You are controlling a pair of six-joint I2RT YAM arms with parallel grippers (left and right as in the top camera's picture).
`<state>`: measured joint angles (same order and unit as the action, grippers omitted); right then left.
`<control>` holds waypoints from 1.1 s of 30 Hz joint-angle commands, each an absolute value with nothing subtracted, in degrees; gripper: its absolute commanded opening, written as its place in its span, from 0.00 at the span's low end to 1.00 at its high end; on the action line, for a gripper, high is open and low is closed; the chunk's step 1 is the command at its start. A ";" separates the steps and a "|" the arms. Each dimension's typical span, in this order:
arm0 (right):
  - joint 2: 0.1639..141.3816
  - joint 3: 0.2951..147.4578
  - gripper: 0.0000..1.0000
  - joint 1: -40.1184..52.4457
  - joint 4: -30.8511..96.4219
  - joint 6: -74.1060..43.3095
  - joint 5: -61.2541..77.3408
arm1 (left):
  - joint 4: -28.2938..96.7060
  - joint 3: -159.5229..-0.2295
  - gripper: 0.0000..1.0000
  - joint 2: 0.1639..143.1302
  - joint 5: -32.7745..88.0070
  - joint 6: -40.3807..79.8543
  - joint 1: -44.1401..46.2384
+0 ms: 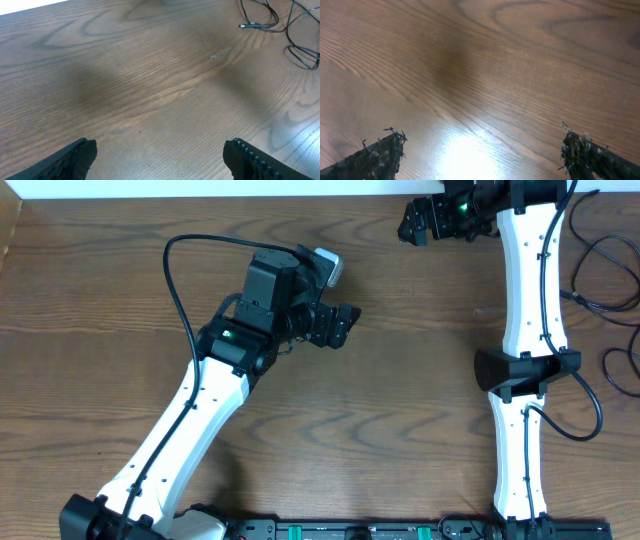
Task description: Untangle cables
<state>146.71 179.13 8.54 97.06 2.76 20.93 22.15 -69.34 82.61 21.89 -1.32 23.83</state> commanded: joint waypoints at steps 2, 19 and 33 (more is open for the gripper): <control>144.22 179.89 0.99 8.78 97.21 3.51 20.67 | 22.33 -69.54 0.86 82.08 21.34 -1.65 23.73; 144.22 179.89 0.99 8.78 97.21 3.49 20.67 | 31.38 -65.45 0.86 78.70 13.43 -1.67 23.70; 144.22 179.89 0.99 8.78 97.21 3.51 20.67 | 11.49 -32.42 0.86 53.47 10.48 -5.52 20.60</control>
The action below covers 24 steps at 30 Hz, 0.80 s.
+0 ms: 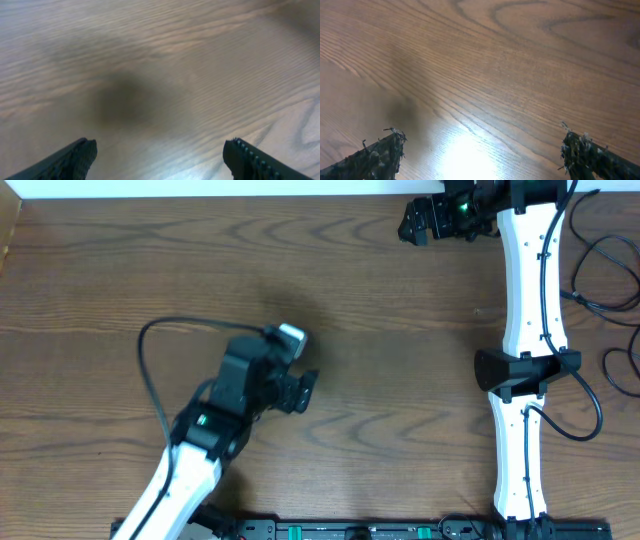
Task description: Untangle cables
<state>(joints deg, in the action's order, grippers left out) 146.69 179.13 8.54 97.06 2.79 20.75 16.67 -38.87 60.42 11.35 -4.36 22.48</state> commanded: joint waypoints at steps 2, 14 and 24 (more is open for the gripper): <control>144.22 179.89 0.99 8.78 97.19 3.51 20.67 | 6.87 -27.83 0.86 48.64 10.92 -5.52 19.53; 144.22 179.89 0.99 8.78 97.21 3.51 20.67 | -23.20 -0.91 0.86 19.42 11.25 -3.46 11.33; 144.22 179.89 0.99 8.78 97.21 3.51 20.67 | -10.26 -0.23 0.86 11.20 9.15 1.85 3.46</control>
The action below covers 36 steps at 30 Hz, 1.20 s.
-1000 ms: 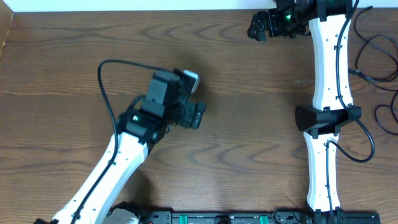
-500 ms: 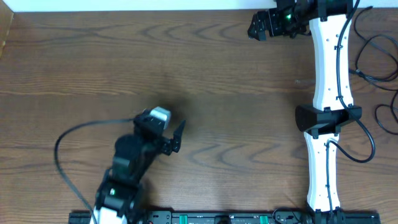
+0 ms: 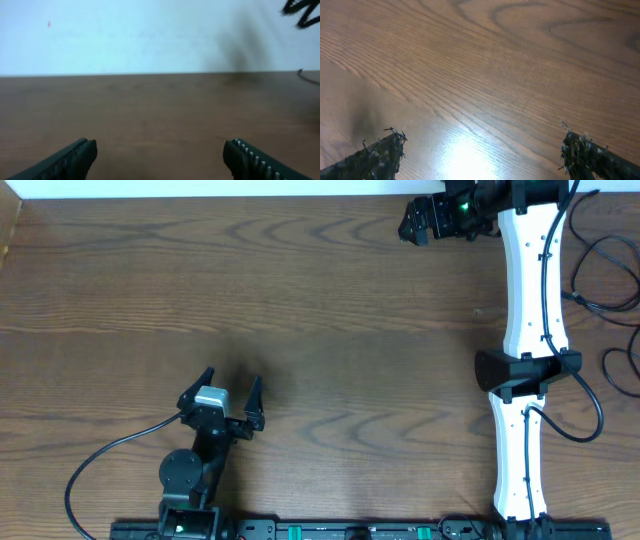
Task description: Untangle cables
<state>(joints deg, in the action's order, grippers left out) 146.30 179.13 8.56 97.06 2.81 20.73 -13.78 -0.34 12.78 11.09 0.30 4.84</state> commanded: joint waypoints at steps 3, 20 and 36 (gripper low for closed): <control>144.22 179.89 0.99 8.78 97.19 3.51 20.67 | 0.34 -0.23 0.86 9.69 6.22 5.08 1.83; 144.22 179.89 0.99 8.78 97.21 3.51 20.67 | 3.79 -0.23 0.86 0.08 4.89 7.60 -0.51; 144.22 179.89 0.99 8.78 97.21 3.51 20.67 | 3.79 -0.23 0.86 0.34 4.89 7.60 -0.51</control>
